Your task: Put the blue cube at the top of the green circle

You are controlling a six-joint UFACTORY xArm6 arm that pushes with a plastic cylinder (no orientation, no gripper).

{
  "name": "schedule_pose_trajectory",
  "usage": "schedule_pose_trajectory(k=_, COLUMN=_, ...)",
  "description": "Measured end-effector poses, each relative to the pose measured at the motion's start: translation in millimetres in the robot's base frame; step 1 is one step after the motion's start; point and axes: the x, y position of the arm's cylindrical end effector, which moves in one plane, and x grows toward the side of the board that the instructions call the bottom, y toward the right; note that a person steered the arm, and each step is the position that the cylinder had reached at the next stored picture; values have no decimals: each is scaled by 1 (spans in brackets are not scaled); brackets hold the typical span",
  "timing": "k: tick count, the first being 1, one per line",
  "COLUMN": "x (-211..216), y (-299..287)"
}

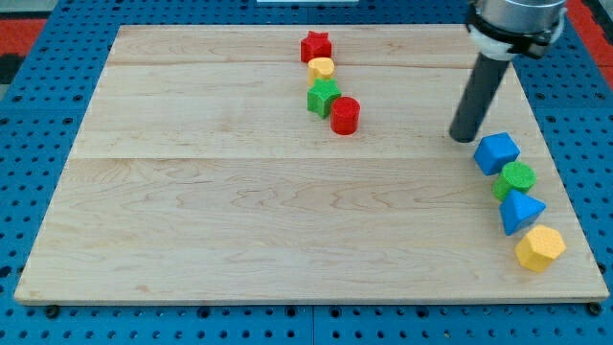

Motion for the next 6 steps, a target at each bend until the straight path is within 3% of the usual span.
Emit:
schedule_pose_trajectory(k=1, x=6, y=-30)
schedule_pose_trajectory(k=3, x=25, y=-31)
schedule_pose_trajectory(k=6, x=24, y=5)
